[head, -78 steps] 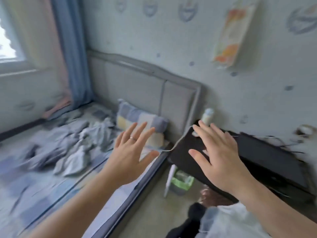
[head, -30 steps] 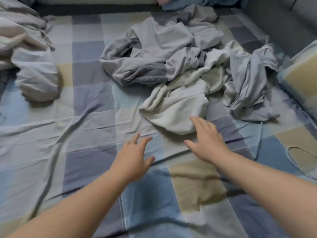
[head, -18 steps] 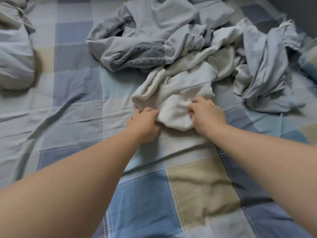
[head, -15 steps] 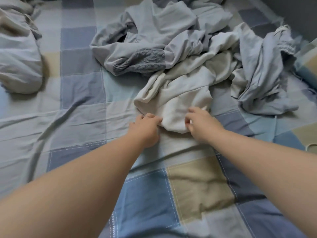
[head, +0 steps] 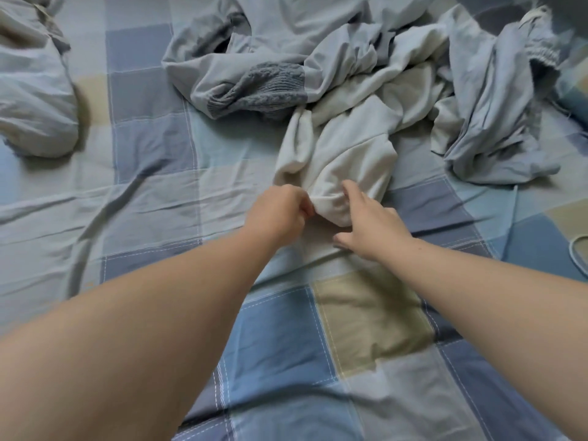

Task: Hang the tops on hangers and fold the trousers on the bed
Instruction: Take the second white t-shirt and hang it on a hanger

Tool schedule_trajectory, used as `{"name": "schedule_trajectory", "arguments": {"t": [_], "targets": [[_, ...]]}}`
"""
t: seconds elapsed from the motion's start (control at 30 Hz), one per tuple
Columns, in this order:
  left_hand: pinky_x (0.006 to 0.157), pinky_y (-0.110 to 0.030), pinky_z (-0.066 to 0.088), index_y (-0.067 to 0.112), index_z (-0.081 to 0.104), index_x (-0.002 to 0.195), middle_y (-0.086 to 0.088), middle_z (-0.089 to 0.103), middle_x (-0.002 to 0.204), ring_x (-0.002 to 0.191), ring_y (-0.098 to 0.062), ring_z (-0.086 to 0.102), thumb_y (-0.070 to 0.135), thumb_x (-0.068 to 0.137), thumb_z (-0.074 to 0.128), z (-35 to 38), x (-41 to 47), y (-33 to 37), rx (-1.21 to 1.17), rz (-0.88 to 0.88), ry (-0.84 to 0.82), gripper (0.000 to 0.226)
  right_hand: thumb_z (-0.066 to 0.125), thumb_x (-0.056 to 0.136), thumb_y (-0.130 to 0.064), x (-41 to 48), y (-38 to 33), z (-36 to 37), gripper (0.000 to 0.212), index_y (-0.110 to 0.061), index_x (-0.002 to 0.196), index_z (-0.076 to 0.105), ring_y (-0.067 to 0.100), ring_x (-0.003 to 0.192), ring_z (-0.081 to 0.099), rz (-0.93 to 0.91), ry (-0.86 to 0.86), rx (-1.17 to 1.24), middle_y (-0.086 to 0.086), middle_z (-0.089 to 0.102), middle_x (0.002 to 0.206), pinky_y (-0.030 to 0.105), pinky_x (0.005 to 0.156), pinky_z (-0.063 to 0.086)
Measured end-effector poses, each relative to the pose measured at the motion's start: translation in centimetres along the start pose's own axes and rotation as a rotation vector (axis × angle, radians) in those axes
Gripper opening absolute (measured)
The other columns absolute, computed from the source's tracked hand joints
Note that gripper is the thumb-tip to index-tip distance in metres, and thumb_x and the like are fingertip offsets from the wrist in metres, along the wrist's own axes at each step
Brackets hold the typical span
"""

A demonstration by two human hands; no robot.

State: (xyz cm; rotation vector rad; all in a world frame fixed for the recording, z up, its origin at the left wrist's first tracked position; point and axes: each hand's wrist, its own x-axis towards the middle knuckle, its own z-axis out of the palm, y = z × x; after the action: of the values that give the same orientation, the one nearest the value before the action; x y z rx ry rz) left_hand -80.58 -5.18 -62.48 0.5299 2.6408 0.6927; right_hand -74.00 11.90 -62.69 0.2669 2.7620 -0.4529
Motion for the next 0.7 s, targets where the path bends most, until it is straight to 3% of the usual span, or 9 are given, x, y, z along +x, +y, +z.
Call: {"name": "schedule_trajectory", "arguments": {"t": [0.07,0.17,0.27,0.33,0.4,0.47,0.53,0.6,0.7], "targets": [[0.083,-0.034,0.054,0.033,0.071,0.077,0.006,0.072,0.093,0.092,-0.02,0.066,0.008,0.089,0.062,-1.0,-1.3,1.6,-0.114,0.005,-0.092,0.028,0.073,0.085,-0.043,-0.9,-0.5,-0.9,0.089,-0.033,0.153,0.016,0.027,0.137,0.039,0.031,-0.017,0.027,-0.002,0.035,0.151,0.049,0.105,0.039],[0.081,-0.034,0.054,0.03,0.062,0.075,0.006,0.068,0.082,0.084,-0.019,0.065,0.01,0.084,0.072,-3.2,-4.5,3.2,-0.27,0.0,-0.227,0.024,0.057,0.094,-0.029,-3.4,-1.1,-2.6,0.043,-0.029,0.135,0.044,0.029,0.131,0.041,0.042,0.028,-0.028,-0.001,0.04,0.144,0.045,0.1,0.04],[0.068,-0.031,0.047,0.027,0.053,0.099,0.006,0.061,0.083,0.073,-0.015,0.057,0.013,0.086,0.073,-5.3,-9.5,4.3,-0.326,-0.065,-0.36,0.027,0.047,0.091,-0.015,-7.9,-2.0,-4.9,0.02,-0.032,0.102,0.05,0.027,0.117,0.053,-0.01,-0.039,-0.041,-0.001,0.059,0.121,0.04,0.09,0.038],[0.071,-0.029,0.042,0.025,0.049,0.119,0.01,0.057,0.082,0.074,-0.013,0.054,0.015,0.09,0.067,-6.8,-12.8,5.3,-0.275,-0.089,-0.44,0.036,0.046,0.091,-0.014,-11.7,-2.9,-6.9,0.02,-0.034,0.092,0.041,0.028,0.108,0.057,-0.037,-0.108,-0.011,0.0,0.065,0.11,0.039,0.081,0.037],[0.075,-0.029,0.042,0.024,0.054,0.124,0.012,0.054,0.082,0.08,-0.016,0.054,0.017,0.092,0.063,-8.9,-15.9,7.0,-0.239,-0.125,-0.489,0.034,0.046,0.091,-0.015,-15.7,-3.7,-9.5,0.02,-0.033,0.089,0.037,0.03,0.101,0.058,-0.042,-0.134,0.05,0.0,0.067,0.105,0.039,0.074,0.037],[0.067,-0.028,0.041,0.024,0.064,0.098,0.009,0.054,0.075,0.077,-0.019,0.054,0.015,0.092,0.059,-11.5,-18.9,9.6,-0.236,-0.172,-0.524,0.011,0.048,0.089,-0.014,-19.4,-4.4,-12.9,0.017,-0.031,0.09,0.044,0.032,0.096,0.058,-0.013,-0.121,0.148,-0.001,0.067,0.1,0.037,0.067,0.032],[0.057,-0.029,0.035,0.018,0.054,0.07,0.002,0.052,0.066,0.071,-0.023,0.052,0.011,0.088,0.053,-14.3,-21.7,12.7,-0.231,-0.212,-0.534,0.02,0.051,0.088,-0.011,-22.7,-5.4,-17.0,0.018,-0.026,0.097,0.055,0.034,0.095,0.059,0.015,-0.085,0.248,0.001,0.069,0.098,0.038,0.067,0.038],[0.055,-0.031,0.033,0.013,0.049,0.067,-0.003,0.052,0.065,0.068,-0.024,0.05,0.011,0.087,0.051,-16.9,-24.4,15.9,-0.229,-0.226,-0.504,0.02,0.051,0.087,-0.01,-25.9,-6.4,-21.1,0.023,-0.022,0.102,0.062,0.034,0.093,0.06,0.022,-0.029,0.37,0.002,0.07,0.094,0.041,0.073,0.047],[0.064,-0.04,0.043,0.006,0.052,0.075,-0.011,0.058,0.074,0.076,-0.032,0.056,0.016,0.089,0.049,-20.5,-28.1,20.6,-0.227,-0.191,-0.403,0.017,0.05,0.084,-0.013,-30.6,-7.7,-26.6,0.022,-0.023,0.097,0.065,0.024,0.086,0.058,0.039,0.066,0.517,-0.007,0.064,0.085,0.034,0.071,0.042]]}}
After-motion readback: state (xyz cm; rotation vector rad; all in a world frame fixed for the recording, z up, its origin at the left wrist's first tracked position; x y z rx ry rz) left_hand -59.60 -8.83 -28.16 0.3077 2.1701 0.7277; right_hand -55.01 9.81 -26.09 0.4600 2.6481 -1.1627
